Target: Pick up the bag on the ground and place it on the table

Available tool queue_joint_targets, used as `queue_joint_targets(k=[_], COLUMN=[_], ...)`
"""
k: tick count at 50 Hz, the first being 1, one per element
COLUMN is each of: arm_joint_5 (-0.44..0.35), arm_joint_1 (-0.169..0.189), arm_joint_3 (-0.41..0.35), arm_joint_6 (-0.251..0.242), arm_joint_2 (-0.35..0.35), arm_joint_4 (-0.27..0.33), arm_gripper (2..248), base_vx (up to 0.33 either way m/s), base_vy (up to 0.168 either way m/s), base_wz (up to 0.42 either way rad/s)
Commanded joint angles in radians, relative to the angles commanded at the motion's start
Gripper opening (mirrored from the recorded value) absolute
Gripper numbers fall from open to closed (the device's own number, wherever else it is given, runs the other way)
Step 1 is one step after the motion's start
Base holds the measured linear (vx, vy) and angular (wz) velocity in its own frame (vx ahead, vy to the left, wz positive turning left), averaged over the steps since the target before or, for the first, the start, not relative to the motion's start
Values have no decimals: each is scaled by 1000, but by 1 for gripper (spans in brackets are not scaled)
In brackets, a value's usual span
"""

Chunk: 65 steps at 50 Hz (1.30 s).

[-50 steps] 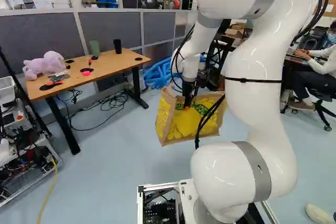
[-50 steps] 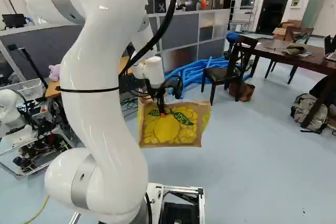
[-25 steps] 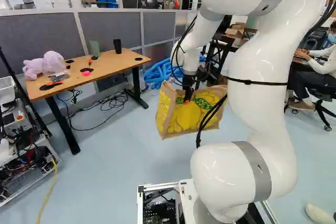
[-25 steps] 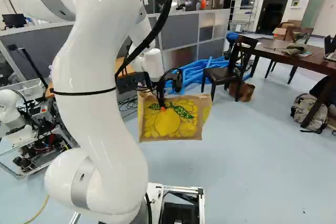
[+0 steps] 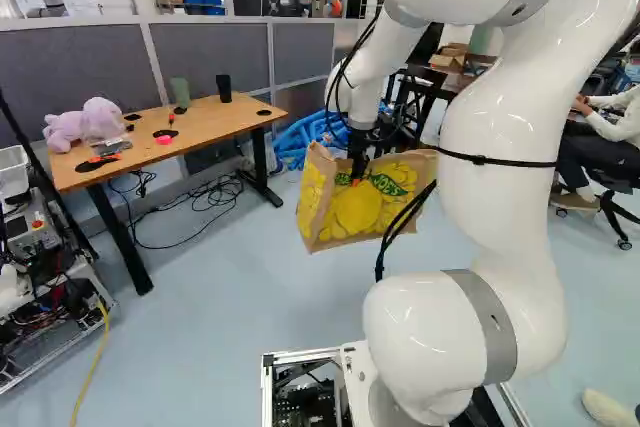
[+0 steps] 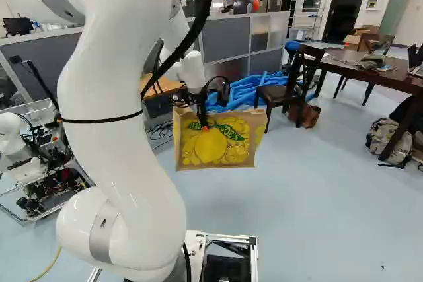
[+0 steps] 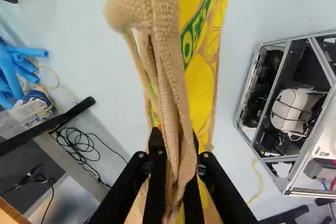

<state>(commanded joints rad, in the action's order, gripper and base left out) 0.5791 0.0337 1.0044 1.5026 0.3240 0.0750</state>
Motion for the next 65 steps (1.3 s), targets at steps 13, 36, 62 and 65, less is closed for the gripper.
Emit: queue_joint_targets(k=[13, 36, 62, 65], arm_joint_5=[40, 129, 233, 245], arm_joint_1=[-1, -3, -5, -5], arm_joint_3=[29, 87, 159, 168], arm_joint_6=[0, 0, 0, 0], arm_joint_2=[-15, -37, -54, -56], arm_joint_4=[0, 0, 1, 3], arm_gripper=[35, 35, 35, 35], base_vx=[0, 0, 0, 0], base_vy=[0, 0, 0, 0], base_wz=[0, 0, 0, 0])
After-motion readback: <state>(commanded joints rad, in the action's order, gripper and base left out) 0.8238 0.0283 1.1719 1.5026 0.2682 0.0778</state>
